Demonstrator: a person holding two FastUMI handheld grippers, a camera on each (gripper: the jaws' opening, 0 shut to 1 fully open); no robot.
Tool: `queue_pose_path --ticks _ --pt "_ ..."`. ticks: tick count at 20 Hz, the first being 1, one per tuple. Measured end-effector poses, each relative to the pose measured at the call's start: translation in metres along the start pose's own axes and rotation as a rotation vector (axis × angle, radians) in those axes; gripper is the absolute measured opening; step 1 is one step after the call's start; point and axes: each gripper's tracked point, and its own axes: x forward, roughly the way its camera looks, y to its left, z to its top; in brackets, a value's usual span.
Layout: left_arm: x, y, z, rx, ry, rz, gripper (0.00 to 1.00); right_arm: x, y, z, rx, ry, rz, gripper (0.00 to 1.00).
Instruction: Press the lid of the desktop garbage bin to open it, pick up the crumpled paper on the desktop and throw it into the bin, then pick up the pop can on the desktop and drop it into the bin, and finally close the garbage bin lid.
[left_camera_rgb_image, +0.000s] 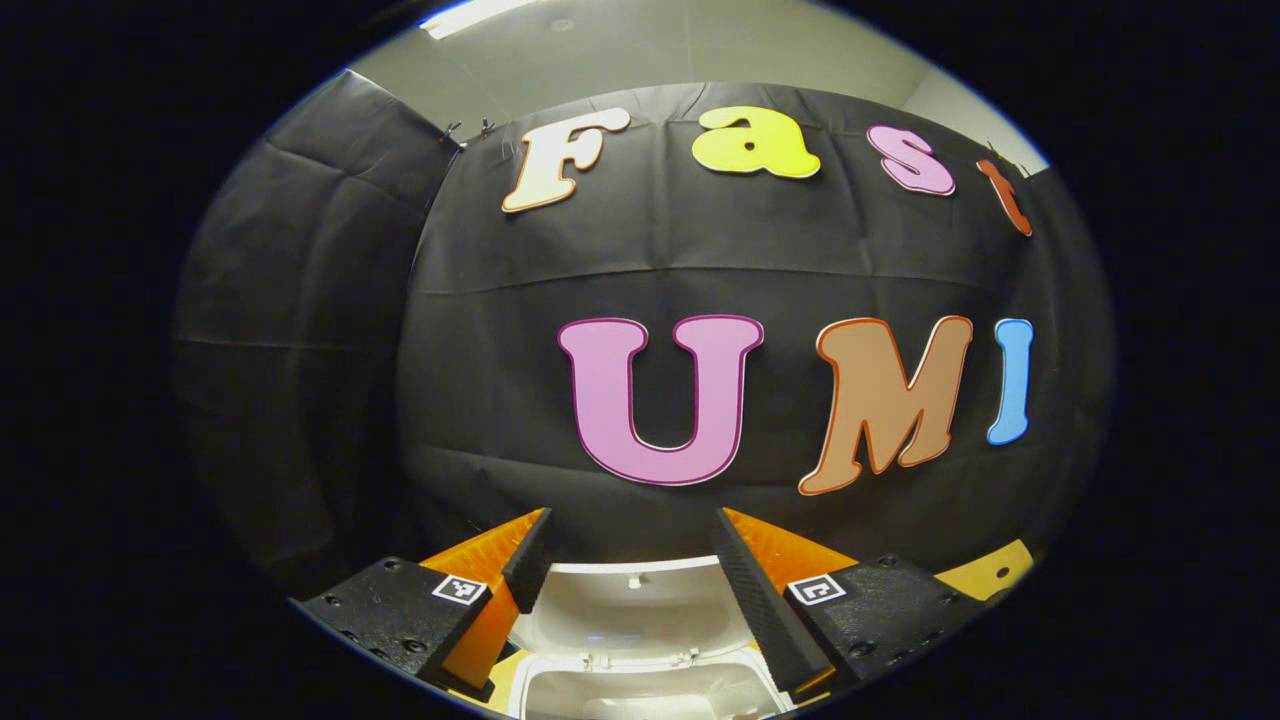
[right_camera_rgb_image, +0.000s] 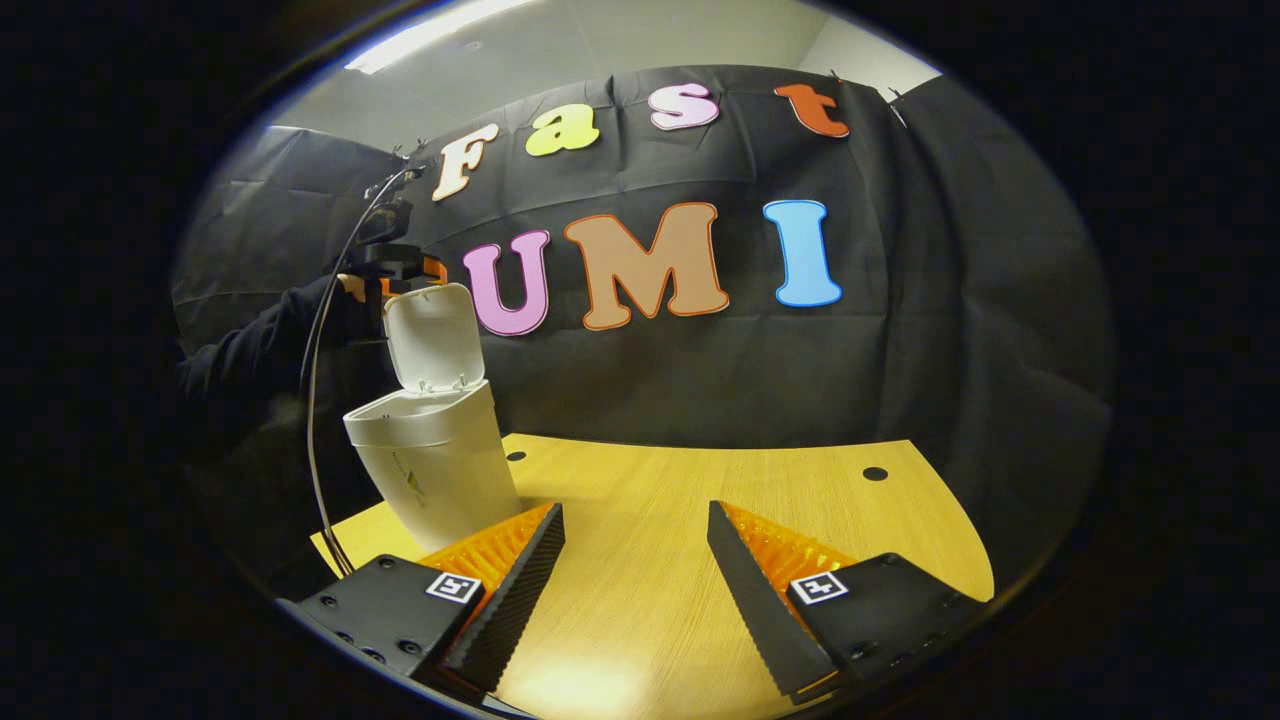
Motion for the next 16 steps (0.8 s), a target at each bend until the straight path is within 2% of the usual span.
queue_pose_path --ticks 10,16 --pt "-0.062 -0.008 -0.021 0.008 0.023 -0.012 0.92 0.004 0.002 0.002 -0.014 0.003 0.049 0.96" --pt "-0.100 -0.014 -0.050 0.009 0.059 -0.013 0.93 0.004 0.005 0.004 -0.027 -0.008 0.076 0.96"
